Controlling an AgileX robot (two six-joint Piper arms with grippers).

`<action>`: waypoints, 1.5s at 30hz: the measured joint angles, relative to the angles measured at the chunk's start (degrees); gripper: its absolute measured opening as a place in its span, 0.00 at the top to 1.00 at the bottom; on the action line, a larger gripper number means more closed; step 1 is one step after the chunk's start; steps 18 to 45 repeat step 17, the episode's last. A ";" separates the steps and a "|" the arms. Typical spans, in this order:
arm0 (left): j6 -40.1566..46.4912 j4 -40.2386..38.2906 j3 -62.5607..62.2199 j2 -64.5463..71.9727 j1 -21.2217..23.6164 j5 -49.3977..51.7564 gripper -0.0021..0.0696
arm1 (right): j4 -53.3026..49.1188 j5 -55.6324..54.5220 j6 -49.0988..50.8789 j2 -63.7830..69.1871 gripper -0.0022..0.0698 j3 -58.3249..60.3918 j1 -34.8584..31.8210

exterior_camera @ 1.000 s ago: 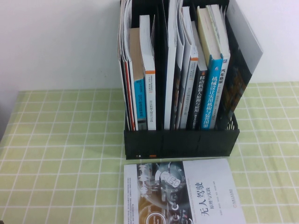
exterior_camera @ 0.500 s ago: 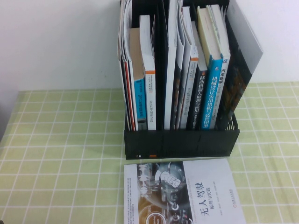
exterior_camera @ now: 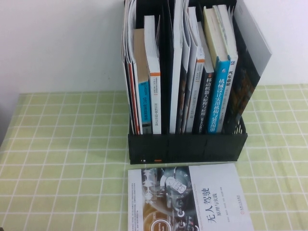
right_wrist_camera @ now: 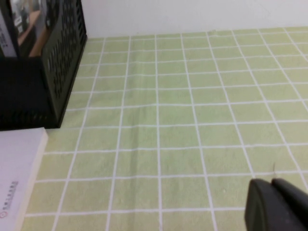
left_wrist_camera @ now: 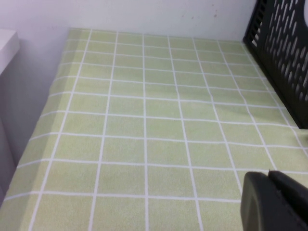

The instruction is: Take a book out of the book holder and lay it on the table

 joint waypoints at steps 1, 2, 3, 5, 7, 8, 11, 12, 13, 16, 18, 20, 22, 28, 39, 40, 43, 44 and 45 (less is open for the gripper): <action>0.00 0.00 0.00 0.00 0.00 0.00 0.97 | -0.28 0.03 0.10 -0.03 0.97 0.00 0.02; 0.00 0.00 0.00 0.00 0.00 0.00 0.97 | -0.54 0.36 0.34 -0.03 0.97 0.00 0.02; 0.00 0.00 0.00 0.00 0.00 0.00 0.97 | -0.80 0.52 0.96 -0.03 0.97 0.00 0.02; 0.00 0.00 0.00 0.00 0.00 0.00 0.97 | -1.17 0.60 1.51 -0.03 0.97 0.00 0.02; 0.00 0.00 0.00 0.00 0.00 0.00 0.97 | -1.28 0.64 2.12 -0.03 0.97 0.00 0.02; 0.00 0.00 0.00 0.00 0.00 0.00 0.97 | -1.28 0.64 2.34 -0.03 0.97 0.00 0.02; 0.00 0.00 0.00 0.00 0.00 0.00 0.97 | -1.37 0.85 3.86 -0.03 0.97 -0.10 0.02; 0.00 0.00 0.00 0.00 0.00 0.00 0.97 | -1.37 0.85 4.56 -0.03 0.97 -0.10 0.02; 0.00 0.00 0.00 0.00 0.00 0.00 0.97 | -1.37 0.96 4.56 -0.03 0.97 -0.10 0.02; 0.00 0.00 0.00 0.00 0.00 0.00 0.97 | -1.37 0.96 5.39 -0.03 0.97 -0.10 0.02; 0.00 0.00 0.00 0.00 0.00 0.00 0.97 | -1.37 0.96 5.39 -0.03 0.97 -0.10 0.02; 0.00 0.00 0.00 0.00 0.00 0.00 0.97 | -1.37 0.96 5.39 -0.03 0.97 -0.10 0.02; 0.00 0.00 0.00 0.00 0.00 0.00 0.97 | -1.37 0.96 5.39 -0.03 0.97 -0.10 0.02; 0.00 0.00 0.00 0.00 0.00 0.00 0.97 | -1.37 0.96 5.39 -0.03 0.97 -0.10 0.02; 0.00 0.00 0.00 0.00 0.00 0.00 0.97 | -1.37 0.96 5.39 -0.03 0.97 -0.10 0.02; 0.00 0.00 0.00 0.00 0.00 0.00 0.97 | -1.37 0.96 5.39 -0.03 0.97 -0.10 0.02; 0.00 0.00 0.00 0.00 0.00 0.00 0.97 | -1.37 0.96 5.39 -0.03 0.97 -0.10 0.02; 0.00 0.00 0.00 0.00 0.00 0.00 0.97 | -1.37 0.96 5.39 -0.03 0.97 -0.10 0.02; 0.00 0.00 0.00 0.00 0.00 0.00 0.97 | -1.37 0.96 5.39 -0.03 0.97 -0.10 0.02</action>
